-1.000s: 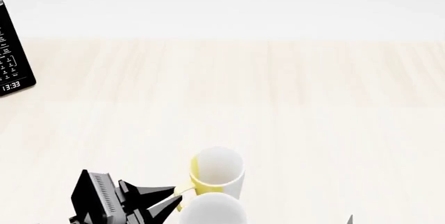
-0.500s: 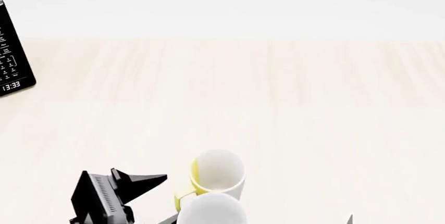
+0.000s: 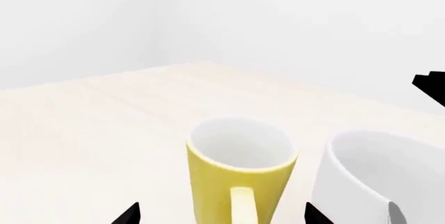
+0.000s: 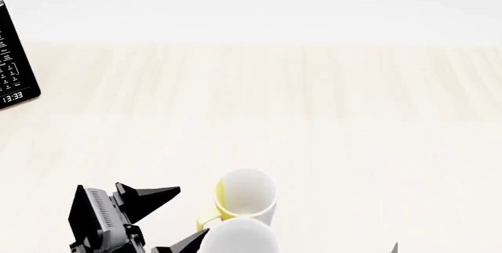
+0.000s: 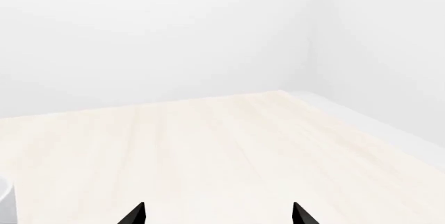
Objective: Put the yellow and white mug to the front of the white mug.
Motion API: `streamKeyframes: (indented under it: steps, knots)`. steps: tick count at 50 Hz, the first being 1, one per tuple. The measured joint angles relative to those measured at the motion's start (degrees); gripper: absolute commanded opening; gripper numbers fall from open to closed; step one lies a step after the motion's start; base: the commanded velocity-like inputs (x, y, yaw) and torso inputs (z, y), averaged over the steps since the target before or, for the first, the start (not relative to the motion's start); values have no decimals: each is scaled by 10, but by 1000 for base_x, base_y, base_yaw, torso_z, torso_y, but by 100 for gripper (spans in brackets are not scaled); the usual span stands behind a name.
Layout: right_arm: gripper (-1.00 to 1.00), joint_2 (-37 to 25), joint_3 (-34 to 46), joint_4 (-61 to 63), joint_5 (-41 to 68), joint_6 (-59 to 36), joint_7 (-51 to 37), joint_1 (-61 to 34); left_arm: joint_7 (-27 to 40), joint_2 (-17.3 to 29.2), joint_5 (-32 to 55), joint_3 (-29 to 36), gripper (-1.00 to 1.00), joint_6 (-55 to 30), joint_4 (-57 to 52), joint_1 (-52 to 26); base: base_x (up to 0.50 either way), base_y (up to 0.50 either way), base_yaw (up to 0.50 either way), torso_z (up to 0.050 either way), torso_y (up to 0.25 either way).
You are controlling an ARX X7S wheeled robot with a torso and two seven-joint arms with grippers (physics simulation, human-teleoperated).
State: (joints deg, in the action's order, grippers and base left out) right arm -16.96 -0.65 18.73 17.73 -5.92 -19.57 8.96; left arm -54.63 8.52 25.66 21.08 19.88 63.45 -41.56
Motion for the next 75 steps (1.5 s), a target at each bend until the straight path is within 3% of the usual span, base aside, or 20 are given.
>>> streamKeyframes:
  steps: [22,44,58,75]
  knots:
    - [100,-3,4,-3,3,3,-3,-1,-10,17,46,-16,100,-60,-85,25,0,0,0,0,0]
    - [100,-6,6,2,7,7,-5,1,27,59,165,-81,100,-143,-293,107,0,0,0,0,0]
    - [100,-8,8,10,7,10,-9,5,83,68,204,-131,100,-106,-439,223,0,0,0,0,0]
    - [100,-9,11,27,0,26,-13,16,197,23,163,-188,100,12,-579,358,0,0,0,0,0]
